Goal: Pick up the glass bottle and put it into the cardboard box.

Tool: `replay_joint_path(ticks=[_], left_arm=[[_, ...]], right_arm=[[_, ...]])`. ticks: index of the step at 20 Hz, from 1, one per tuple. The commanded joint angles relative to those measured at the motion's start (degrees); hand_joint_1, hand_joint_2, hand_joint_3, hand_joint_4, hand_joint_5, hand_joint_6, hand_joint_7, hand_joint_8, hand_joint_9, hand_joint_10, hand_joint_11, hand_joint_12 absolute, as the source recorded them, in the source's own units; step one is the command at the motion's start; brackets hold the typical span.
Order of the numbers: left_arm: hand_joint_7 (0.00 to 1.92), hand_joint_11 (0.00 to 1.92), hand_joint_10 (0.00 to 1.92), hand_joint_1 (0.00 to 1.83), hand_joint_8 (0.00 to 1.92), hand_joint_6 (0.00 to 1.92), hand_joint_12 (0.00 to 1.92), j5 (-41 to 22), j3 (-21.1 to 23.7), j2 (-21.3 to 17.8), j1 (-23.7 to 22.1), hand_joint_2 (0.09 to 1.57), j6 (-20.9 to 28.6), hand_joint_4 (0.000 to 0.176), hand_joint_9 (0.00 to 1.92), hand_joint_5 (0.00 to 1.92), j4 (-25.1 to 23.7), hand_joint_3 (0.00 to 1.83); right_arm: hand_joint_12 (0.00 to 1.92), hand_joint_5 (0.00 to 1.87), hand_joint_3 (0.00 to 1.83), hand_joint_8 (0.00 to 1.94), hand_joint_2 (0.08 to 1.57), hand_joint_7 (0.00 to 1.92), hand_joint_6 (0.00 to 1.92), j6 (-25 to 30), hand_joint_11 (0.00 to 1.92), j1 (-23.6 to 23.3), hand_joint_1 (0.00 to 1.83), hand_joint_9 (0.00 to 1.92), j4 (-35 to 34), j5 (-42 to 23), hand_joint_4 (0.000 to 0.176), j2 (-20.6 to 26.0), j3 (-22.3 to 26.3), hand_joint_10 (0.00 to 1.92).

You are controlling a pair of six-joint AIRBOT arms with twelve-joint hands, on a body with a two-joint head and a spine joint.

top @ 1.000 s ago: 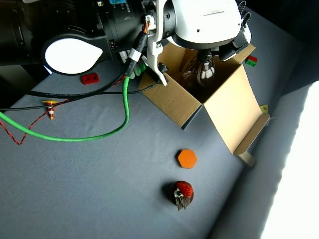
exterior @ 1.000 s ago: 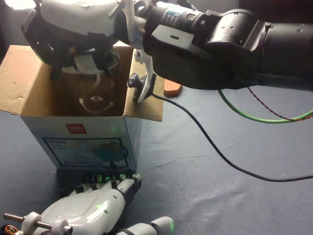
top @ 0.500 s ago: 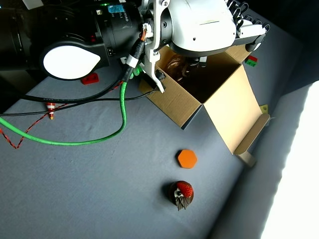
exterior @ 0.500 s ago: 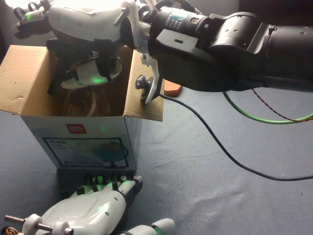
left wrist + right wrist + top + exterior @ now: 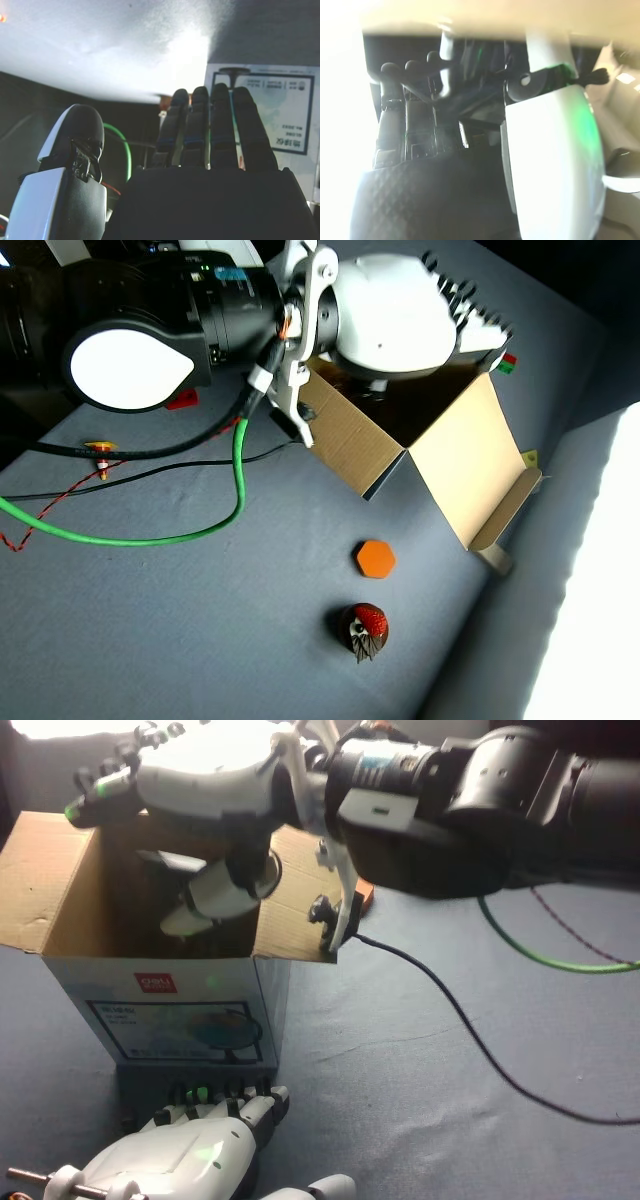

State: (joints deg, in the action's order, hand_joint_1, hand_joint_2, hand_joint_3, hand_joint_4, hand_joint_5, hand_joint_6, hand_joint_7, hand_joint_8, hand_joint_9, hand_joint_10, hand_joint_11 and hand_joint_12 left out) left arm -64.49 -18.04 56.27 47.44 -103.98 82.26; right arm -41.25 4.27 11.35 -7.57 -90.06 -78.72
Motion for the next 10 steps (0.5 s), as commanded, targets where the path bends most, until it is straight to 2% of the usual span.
replay_joint_path(ticks=[1, 3, 10], left_arm=[[0.06, 0.0, 0.0, 0.07, 0.0, 0.0, 0.0, -2.63, 0.23, 0.44, -0.09, 1.26, 0.43, 0.0, 0.06, 0.07, -3.98, 0.0], [0.06, 0.0, 0.0, 0.07, 0.0, 0.0, 0.0, -3.08, 0.34, 0.61, 0.25, 1.25, 1.16, 0.0, 0.06, 0.07, -3.99, 0.0], [0.06, 0.0, 0.0, 0.07, 0.0, 0.0, 0.0, -3.82, 1.07, 0.79, 0.95, 1.25, 1.88, 0.0, 0.06, 0.07, -4.0, 0.0]], right_arm=[[0.92, 0.32, 0.0, 0.0, 0.98, 0.41, 0.02, 1.37, 0.0, -1.35, 1.01, 0.25, -0.34, -6.5, 0.0, 0.22, -0.03, 0.17], [0.93, 0.32, 0.0, 0.0, 0.98, 0.4, 0.02, 3.12, 0.0, -1.96, 1.01, 0.25, -0.35, -5.46, 0.0, 0.2, -0.05, 0.17], [0.9, 0.31, 0.0, 0.0, 0.97, 0.39, 0.01, 3.3, 0.0, -3.24, 0.97, 0.25, -2.7, -5.03, 0.0, 2.2, 1.53, 0.14]])
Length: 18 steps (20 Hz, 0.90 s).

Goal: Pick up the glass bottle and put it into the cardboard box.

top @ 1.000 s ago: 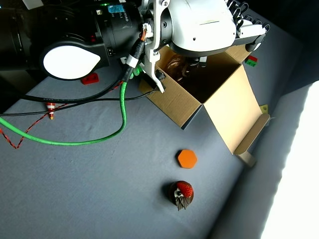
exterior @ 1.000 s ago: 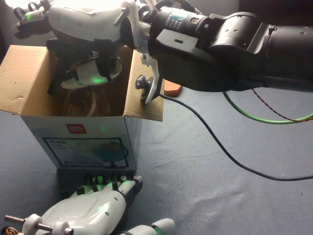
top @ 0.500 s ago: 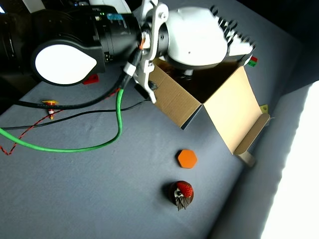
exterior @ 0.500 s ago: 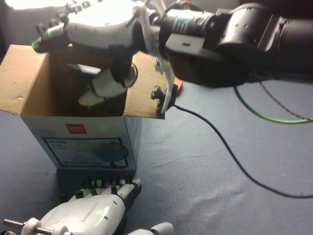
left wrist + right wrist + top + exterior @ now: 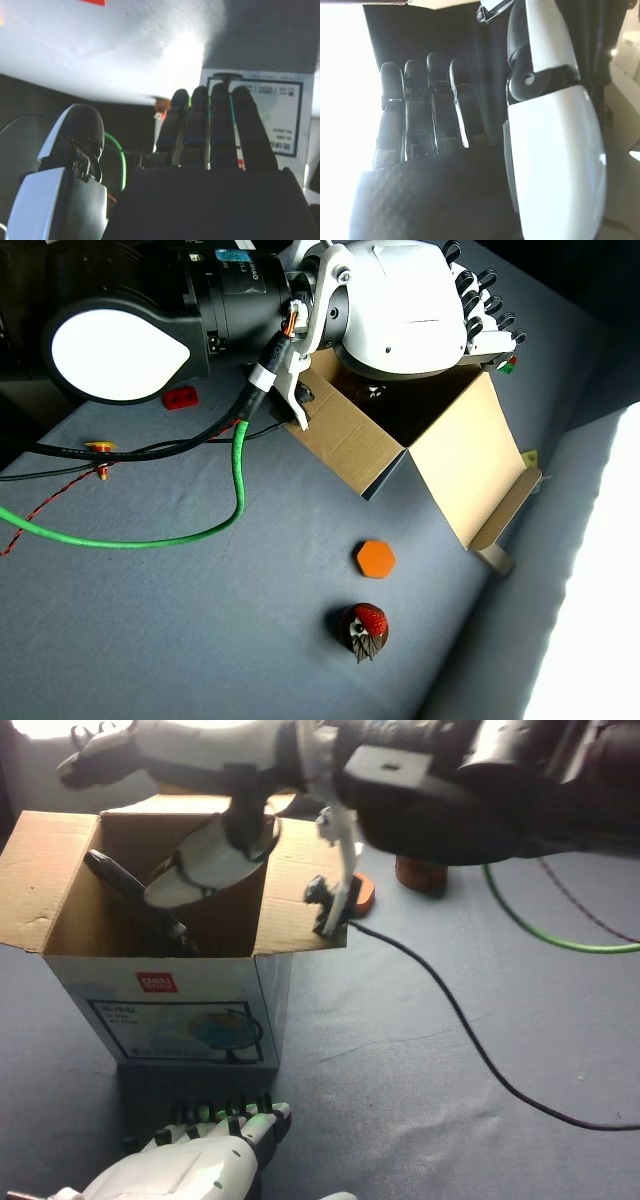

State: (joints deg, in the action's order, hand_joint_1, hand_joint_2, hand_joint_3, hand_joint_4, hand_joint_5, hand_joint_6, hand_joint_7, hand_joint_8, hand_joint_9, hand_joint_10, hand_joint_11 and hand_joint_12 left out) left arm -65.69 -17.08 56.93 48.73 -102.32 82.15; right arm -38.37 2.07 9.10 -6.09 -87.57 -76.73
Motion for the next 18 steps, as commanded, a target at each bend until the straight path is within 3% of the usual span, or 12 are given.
replay_joint_path(ticks=[1, 3, 5, 11, 14, 15, 16, 17, 18], left_arm=[[0.06, 0.0, 0.0, 0.07, 0.0, 0.0, 0.0, -2.62, 0.27, 0.13, -0.41, 1.25, 0.22, 0.0, 0.06, 0.07, -3.87, 0.0], [0.06, 0.0, 0.0, 0.07, 0.0, 0.0, 0.0, -2.62, 0.66, 0.11, -0.6, 1.25, 0.22, 0.0, 0.06, 0.07, -3.8, 0.0], [0.06, 0.0, 0.0, 0.06, 0.0, 0.0, 0.0, -3.2, 1.51, 0.02, -1.45, 1.25, -0.02, 0.0, 0.06, 0.07, -2.55, 0.0], [0.06, 0.0, 0.0, 0.06, 0.0, 0.0, 0.0, -11.88, 5.99, -1.01, -10.82, 1.26, -8.99, 0.0, 0.06, 0.07, 9.88, 0.0], [0.06, 0.0, 0.0, 0.06, 0.0, 0.0, 0.0, -16.18, 7.71, -0.18, -17.0, 1.26, -11.62, 0.0, 0.06, 0.07, 13.97, 0.0], [0.06, 0.0, 0.0, 0.07, 0.0, 0.0, 0.0, -18.35, 8.26, 0.47, -20.3, 1.26, -13.03, 0.0, 0.06, 0.07, 15.79, 0.0], [0.06, 0.0, 0.0, 0.07, 0.0, 0.0, 0.0, -19.44, 8.41, 0.85, -22.13, 1.26, -14.18, 0.0, 0.06, 0.07, 16.98, 0.0], [0.06, 0.0, 0.0, 0.07, 0.0, 0.0, 0.0, -20.82, 8.48, 1.38, -25.9, 1.26, -16.9, 0.0, 0.06, 0.07, 18.84, 0.0], [0.08, 0.0, 0.01, 0.07, 0.01, 0.01, 0.0, -21.47, 8.42, 1.57, -27.9, 1.26, -18.2, 0.0, 0.08, 0.1, 19.79, 0.0]], right_arm=[[0.9, 0.31, 0.0, 0.0, 0.97, 0.39, 0.01, 0.17, 0.0, -1.34, 0.97, 0.25, -0.45, -6.59, 0.0, 1.52, 1.59, 0.14], [0.91, 0.31, 0.0, 0.0, 0.97, 0.39, 0.01, -1.63, 0.0, -1.87, 0.97, 0.25, -2.29, -6.91, 0.0, 5.24, 5.52, 0.14], [0.91, 0.31, 0.0, 0.0, 0.97, 0.39, 0.01, -7.11, 0.0, -2.09, 0.96, 0.25, -7.29, -6.32, 0.0, 10.57, 10.84, 0.14], [0.87, 0.31, 0.0, 0.0, 0.97, 0.36, 0.01, -24.28, 0.0, -0.82, 0.96, 0.24, -19.79, -9.77, 0.0, 26.89, 26.84, 0.13], [0.85, 0.3, 0.0, 0.0, 0.96, 0.35, 0.0, -48.8, 0.0, 1.76, 0.96, 0.24, -33.6, -18.29, 0.0, 34.05, 35.69, 0.11], [0.82, 0.29, 0.0, 0.0, 0.96, 0.35, 0.0, -68.64, 0.0, 1.8, 0.96, 0.24, -51.11, -19.97, 0.0, 35.62, 39.48, 0.1], [0.82, 0.29, 0.0, 0.0, 0.96, 0.35, 0.0, -79.25, 0.0, 1.56, 0.96, 0.24, -63.52, -22.29, 0.0, 36.11, 41.54, 0.1], [0.81, 0.28, 0.0, 0.0, 0.96, 0.34, 0.0, -94.21, 0.0, 0.72, 0.97, 0.24, -79.74, -27.6, 0.0, 36.46, 44.76, 0.1], [0.86, 0.3, 0.01, 0.01, 1.01, 0.37, 0.01, -100.83, 0.0, 0.13, 0.81, 0.27, -87.8, -29.98, 0.0, 36.53, 46.61, 0.11]])
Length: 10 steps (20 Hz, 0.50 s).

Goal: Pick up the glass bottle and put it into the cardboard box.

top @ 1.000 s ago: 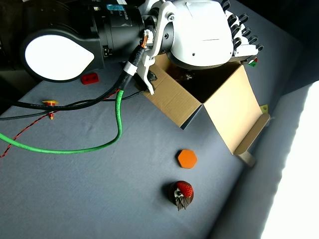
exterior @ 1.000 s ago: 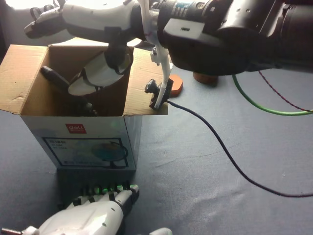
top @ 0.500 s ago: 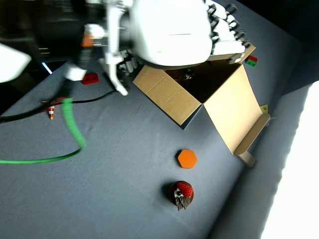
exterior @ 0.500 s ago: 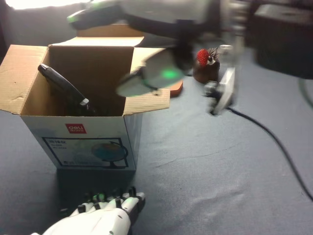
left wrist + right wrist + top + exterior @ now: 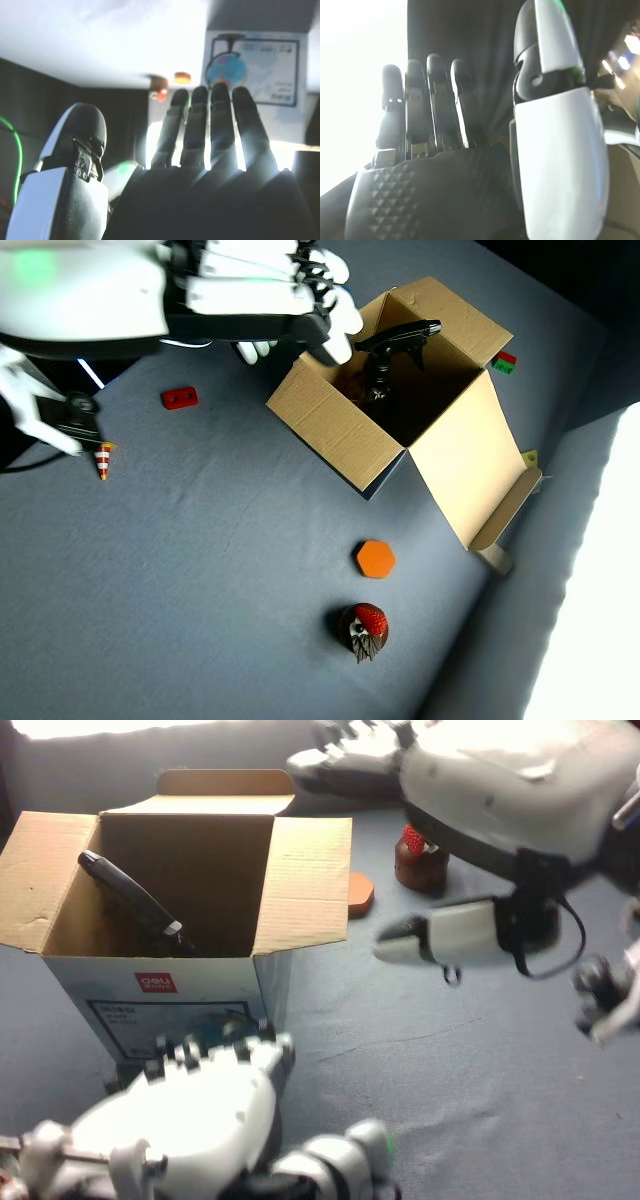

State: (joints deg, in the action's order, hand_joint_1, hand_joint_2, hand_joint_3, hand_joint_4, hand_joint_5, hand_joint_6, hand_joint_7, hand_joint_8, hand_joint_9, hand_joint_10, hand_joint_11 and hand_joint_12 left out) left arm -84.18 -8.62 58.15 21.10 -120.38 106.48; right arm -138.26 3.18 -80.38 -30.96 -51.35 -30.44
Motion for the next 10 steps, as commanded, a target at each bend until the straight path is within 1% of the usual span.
replay_joint_path(ticks=[1, 2, 3, 4, 5, 6, 7, 8, 9, 10], left_arm=[[0.08, 0.0, 0.01, 0.07, 0.01, 0.01, 0.0, -3.46, -0.13, 0.49, -1.95, 1.26, -1.1, 0.0, 0.08, 0.1, -3.82, 0.0], [0.16, 0.0, 0.01, 0.06, 0.01, 0.02, 0.0, -3.95, -0.26, 0.6, -3.91, 1.26, -2.16, 0.0, 0.12, 0.17, -2.91, 0.0], [0.29, 0.0, 0.02, 0.06, 0.01, 0.03, 0.0, -4.4, -0.33, 0.62, -5.55, 1.26, -2.83, 0.0, 0.2, 0.27, -2.43, 0.0], [0.48, 0.0, 0.04, 0.07, 0.06, 0.04, 0.24, -4.74, -0.35, 0.62, -6.68, 1.27, -3.26, 0.0, 0.39, 0.41, -2.28, 0.01], [0.68, 0.0, 0.21, 0.08, 0.13, 0.08, 0.8, -5.02, -0.42, 0.62, -8.13, 1.27, -4.2, 0.0, 0.58, 0.57, -1.89, 0.01], [0.74, 0.0, 0.69, 0.09, 0.36, 0.16, 1.23, -5.02, -0.62, 0.62, -10.06, 1.28, -6.11, 0.0, 0.53, 0.67, -0.86, 0.0], [0.65, 0.11, 1.19, 0.12, 0.92, 0.57, 1.53, -5.02, -0.78, 0.62, -10.83, 1.29, -6.76, 0.0, 0.49, 0.65, -0.56, 0.0], [0.62, 0.24, 1.51, 0.17, 1.3, 0.99, 1.79, -5.02, -0.93, 0.52, -11.76, 1.28, -6.77, 0.0, 0.5, 0.62, -0.56, 0.0], [0.73, 0.48, 1.73, 0.26, 1.52, 1.26, 1.9, -5.02, -1.03, 0.31, -12.67, 1.3, -7.11, 0.0, 0.62, 0.71, -0.56, 0.0], [0.82, 0.61, 1.8, 0.32, 1.59, 1.37, 1.92, -5.02, -1.14, 0.15, -13.59, 1.31, -7.84, 0.0, 0.74, 0.77, -0.56, 0.0]], right_arm=[[0.86, 0.3, 0.01, 0.01, 1.01, 0.37, 0.01, -6.03, 0.0, -1.57, 0.81, 0.27, -3.9, -6.63, 0.0, 0.36, 1.72, 0.11], [1.0, 0.34, 0.03, 0.03, 1.05, 0.43, 0.02, -11.38, 0.0, -2.13, 0.64, 0.34, -9.7, -9.24, 0.0, 0.37, 3.59, 0.14], [1.17, 0.41, 0.04, 0.05, 1.1, 0.51, 0.05, -13.58, 0.0, -2.32, 0.5, 0.42, -13.09, -11.65, 0.0, 0.37, 5.29, 0.19], [1.38, 0.51, 0.01, 0.07, 1.14, 0.62, 0.1, -13.19, 0.0, -2.32, 0.43, 0.44, -13.9, -12.96, 0.0, 0.38, 6.29, 0.44], [1.55, 0.61, 0.01, 0.19, 1.17, 0.74, 0.25, -10.78, 0.07, -2.14, 0.41, 0.46, -13.95, -14.02, 0.0, 0.4, 7.13, 0.8], [1.64, 0.63, 0.01, 0.44, 1.2, 0.77, 0.49, -7.06, 0.16, -1.86, 0.42, 0.48, -14.03, -15.06, 0.0, 0.4, 7.6, 1.07], [1.71, 0.68, 0.01, 0.78, 1.23, 0.81, 0.79, -4.32, 0.3, -1.63, 0.45, 0.56, -14.71, -15.7, 0.0, 0.38, 7.65, 1.27], [1.81, 0.76, 0.01, 1.02, 1.26, 0.87, 0.99, -1.57, 0.45, -1.39, 0.49, 0.66, -15.82, -15.75, 0.0, 0.38, 7.46, 1.42], [1.9, 0.86, 0.02, 1.24, 1.29, 0.97, 1.17, 0.11, 0.69, -1.24, 0.56, 0.82, -16.0, -15.64, 0.0, 0.35, 7.27, 1.59], [1.92, 0.91, 0.01, 1.34, 1.3, 1.01, 1.26, 0.61, 0.82, -1.09, 0.59, 0.9, -16.0, -15.33, 0.0, 0.28, 7.13, 1.66]])
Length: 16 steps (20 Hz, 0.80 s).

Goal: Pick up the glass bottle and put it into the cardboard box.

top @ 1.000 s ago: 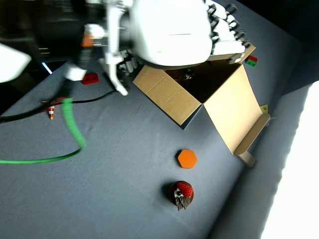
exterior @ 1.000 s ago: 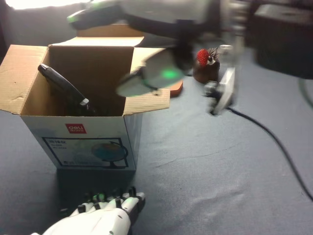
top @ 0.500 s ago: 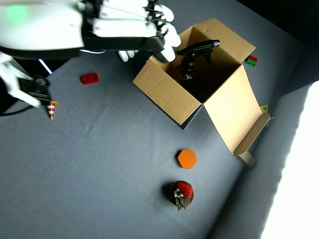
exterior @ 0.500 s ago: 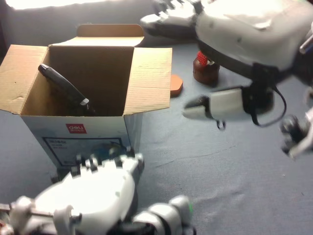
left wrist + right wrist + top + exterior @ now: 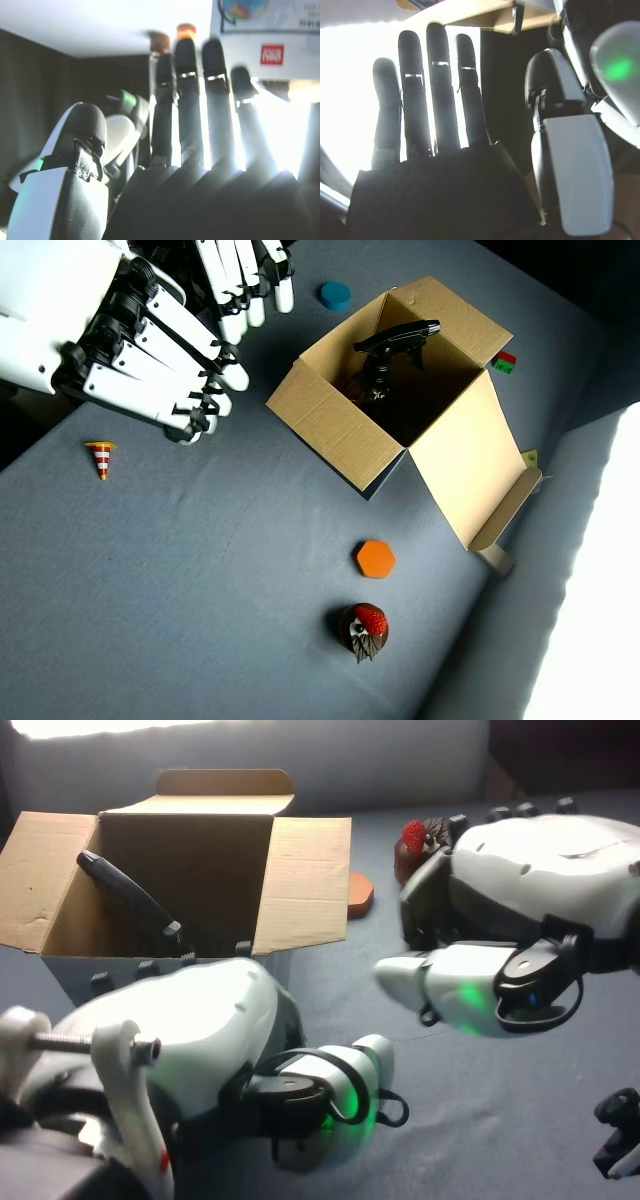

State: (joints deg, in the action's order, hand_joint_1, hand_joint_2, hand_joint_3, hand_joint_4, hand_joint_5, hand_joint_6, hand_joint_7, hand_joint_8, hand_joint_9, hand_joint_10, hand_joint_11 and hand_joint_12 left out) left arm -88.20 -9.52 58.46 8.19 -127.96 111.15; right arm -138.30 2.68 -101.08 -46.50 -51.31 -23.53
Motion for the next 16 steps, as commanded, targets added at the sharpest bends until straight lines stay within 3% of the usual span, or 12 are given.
replay_joint_path(ticks=[1, 2, 4, 7, 8, 9, 10, 11, 16], left_arm=[[0.91, 0.74, 1.83, 0.39, 1.62, 1.48, 1.92, -0.99, -0.38, -0.27, -1.42, 1.33, -0.94, 0.0, 0.87, 0.83, -5.24, 0.0], [1.01, 0.89, 1.87, 0.43, 1.68, 1.57, 1.92, -0.99, -0.57, -0.39, -2.09, 1.35, -1.73, 0.0, 1.0, 0.87, -5.24, 0.01], [1.13, 1.15, 1.92, 0.51, 1.87, 1.86, 1.92, -0.98, -1.06, -0.62, -3.27, 1.38, -2.67, 0.0, 1.19, 0.96, -5.27, 0.01], [1.27, 1.32, 1.92, 0.57, 1.92, 1.92, 1.92, 0.94, -2.31, -0.81, -4.89, 1.43, -5.07, 0.0, 1.33, 1.11, -5.83, 0.02], [1.3, 1.34, 1.92, 0.56, 1.92, 1.92, 1.92, 1.43, -2.61, -0.81, -5.16, 1.46, -5.54, 0.0, 1.35, 1.15, -5.83, 0.0], [1.32, 1.36, 1.92, 0.54, 1.92, 1.92, 1.92, 1.53, -2.78, -0.81, -5.18, 1.49, -5.57, 0.042, 1.36, 1.19, -5.82, 0.0], [1.33, 1.37, 1.92, 0.53, 1.92, 1.92, 1.92, 1.53, -2.81, -0.84, -5.03, 1.5, -5.51, 0.149, 1.36, 1.21, -5.8, 0.0], [1.33, 1.37, 1.92, 0.53, 1.92, 1.92, 1.92, 1.59, -2.73, -0.98, -4.76, 1.5, -5.11, 0.171, 1.37, 1.22, -5.8, 0.0], [1.33, 1.37, 1.92, 0.52, 1.92, 1.92, 1.92, 1.97, -1.79, -2.09, -5.07, 1.51, -4.72, 0.176, 1.37, 1.21, -5.8, 0.01]], right_arm=[[1.92, 0.95, 0.01, 1.42, 1.31, 1.06, 1.35, 0.72, 0.93, -0.41, 0.61, 0.97, 4.7, 0.19, 0.0, 0.1, 0.2, 1.74], [1.92, 0.99, 0.01, 1.54, 1.32, 1.12, 1.47, 0.85, 1.05, -0.16, 0.63, 1.05, 4.7, 0.02, 0.0, -0.03, 0.21, 1.86], [1.92, 1.06, 0.01, 1.76, 1.35, 1.2, 1.67, 1.21, 1.28, 0.37, 0.7, 1.21, 4.71, -0.63, 0.0, -0.33, 0.19, 1.92], [1.92, 1.16, 0.0, 1.93, 1.41, 1.29, 1.91, 1.24, 1.42, 0.74, 0.76, 1.33, 4.72, -1.01, 0.0, -0.62, 0.08, 1.92], [1.92, 1.22, 0.0, 1.94, 1.43, 1.32, 1.92, 1.27, 1.47, 0.75, 0.77, 1.37, 4.72, -1.18, 0.13, -0.63, 0.05, 1.92], [1.92, 1.25, 0.0, 1.94, 1.44, 1.35, 1.92, 1.28, 1.5, 0.79, 0.78, 1.4, 4.72, -1.17, 0.167, -0.64, 0.03, 1.92], [1.92, 1.25, 0.01, 1.94, 1.45, 1.35, 1.92, 1.28, 1.52, 0.83, 0.78, 1.41, 4.74, -1.16, 0.174, -0.64, 0.01, 1.92], [1.92, 1.26, 0.01, 1.94, 1.45, 1.36, 1.92, 1.25, 1.53, 0.9, 0.78, 1.42, 4.92, -1.12, 0.176, -0.64, 0.01, 1.92], [1.92, 1.23, 0.0, 1.94, 1.45, 1.37, 1.92, 1.2, 1.55, 1.92, 0.76, 1.43, 6.46, -1.12, 0.176, -0.6, -0.44, 1.92]])
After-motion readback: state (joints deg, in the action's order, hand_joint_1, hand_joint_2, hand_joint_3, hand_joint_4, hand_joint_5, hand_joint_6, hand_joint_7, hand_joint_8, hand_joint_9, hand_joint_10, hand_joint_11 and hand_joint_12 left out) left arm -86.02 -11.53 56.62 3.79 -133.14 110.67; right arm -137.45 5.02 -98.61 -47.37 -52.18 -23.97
